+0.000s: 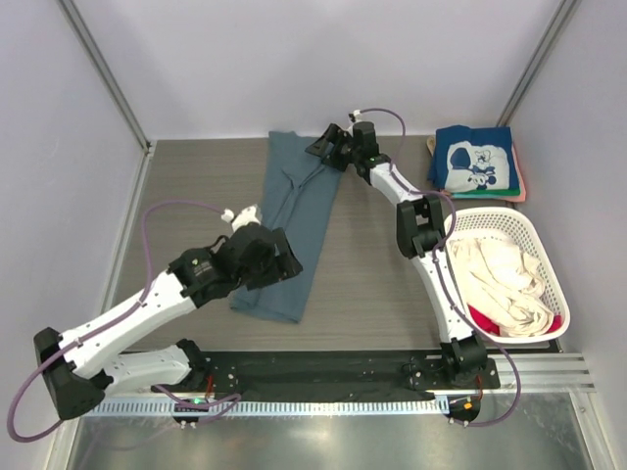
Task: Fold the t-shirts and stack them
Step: Fold the tshirt
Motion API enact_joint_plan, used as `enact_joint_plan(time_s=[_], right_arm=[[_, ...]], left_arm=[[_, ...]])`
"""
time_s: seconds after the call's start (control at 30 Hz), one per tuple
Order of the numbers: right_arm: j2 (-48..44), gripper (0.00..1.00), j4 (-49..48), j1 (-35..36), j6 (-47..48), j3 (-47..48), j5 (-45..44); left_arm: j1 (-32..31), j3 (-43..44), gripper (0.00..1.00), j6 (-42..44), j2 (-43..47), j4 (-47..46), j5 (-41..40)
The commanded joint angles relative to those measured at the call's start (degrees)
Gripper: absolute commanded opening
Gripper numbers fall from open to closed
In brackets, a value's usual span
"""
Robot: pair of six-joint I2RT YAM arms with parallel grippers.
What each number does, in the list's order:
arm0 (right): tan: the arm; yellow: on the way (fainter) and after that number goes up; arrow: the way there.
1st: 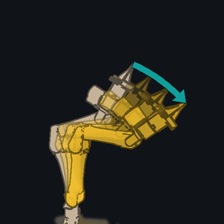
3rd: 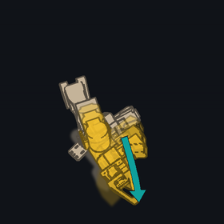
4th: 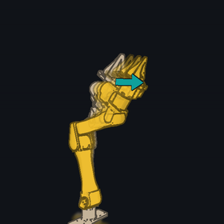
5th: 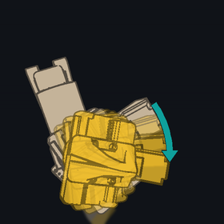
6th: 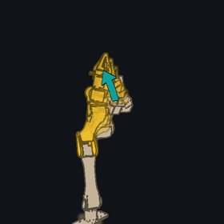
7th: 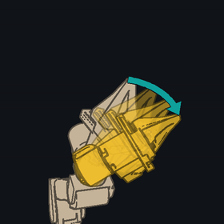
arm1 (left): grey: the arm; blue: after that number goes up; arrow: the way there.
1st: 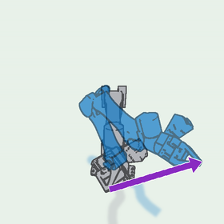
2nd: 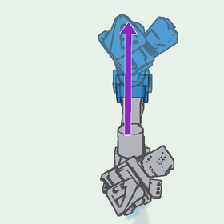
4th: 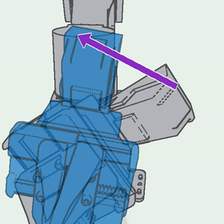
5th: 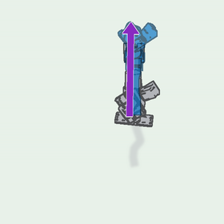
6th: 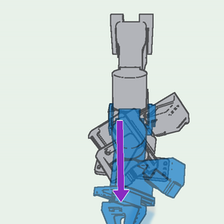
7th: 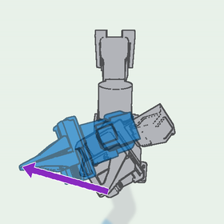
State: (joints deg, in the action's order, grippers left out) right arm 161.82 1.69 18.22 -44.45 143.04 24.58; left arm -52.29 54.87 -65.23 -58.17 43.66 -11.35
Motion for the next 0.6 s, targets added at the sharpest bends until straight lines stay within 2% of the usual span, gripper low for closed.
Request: enact_joint_plan(time_s=[0.0, 0.07, 0.17, 0.2, 0.27, 0.37, 0.4, 0.43, 0.5, 0.57], right_arm=[[-8.87, 0.88, -4.33, 0.50, 3.05, -2.23, 5.92], [-13.52, 0.89, -2.76, 0.85, 4.45, -7.93, 5.05], [-23.72, 0.91, 1.72, 1.82, 8.05, -19.61, 0.40], [-29.31, 0.91, 2.69, 2.34, 8.84, -22.95, -1.18], [-34.44, 0.91, 5.58, 4.53, 12.25, -32.18, -5.82], [-42.62, 0.90, 8.75, 8.39, 13.51, -43.00, -12.08], [-45.60, 0.82, 9.20, 9.81, 13.68, -45.20, -12.97], [-46.76, 0.76, 10.77, 11.12, 14.38, -48.44, -13.41], [-48.34, 0.66, 13.93, 15.78, 15.61, -50.40, -17.17], [-49.75, 0.62, 18.23, 19.47, 15.79, -52.07, -19.03]], left_arm=[[3.49, 7.84, 0.76, 12.39, -6.31, 6.79, -12.98], [7.45, 10.68, 0.76, 18.72, -8.87, 5.21, -12.73], [21.30, 13.07, 0.74, 23.82, -12.57, -2.33, -4.40], [23.79, 13.33, 0.73, 24.71, -13.71, -4.53, -2.38], [29.32, 15.26, 0.70, 27.08, -18.89, -9.54, 3.52], [33.99, 19.91, 0.66, 30.07, -28.98, -15.26, 10.90], [34.88, 21.75, 0.63, 30.68, -31.80, -15.79, 13.18], [35.59, 25.95, 0.59, 31.47, -37.31, -15.71, 14.42], [37.52, 29.75, 0.56, 32.97, -41.83, -14.14, 15.92], [39.10, 34.83, 0.52, 34.20, -46.48, -8.01, 17.58]])
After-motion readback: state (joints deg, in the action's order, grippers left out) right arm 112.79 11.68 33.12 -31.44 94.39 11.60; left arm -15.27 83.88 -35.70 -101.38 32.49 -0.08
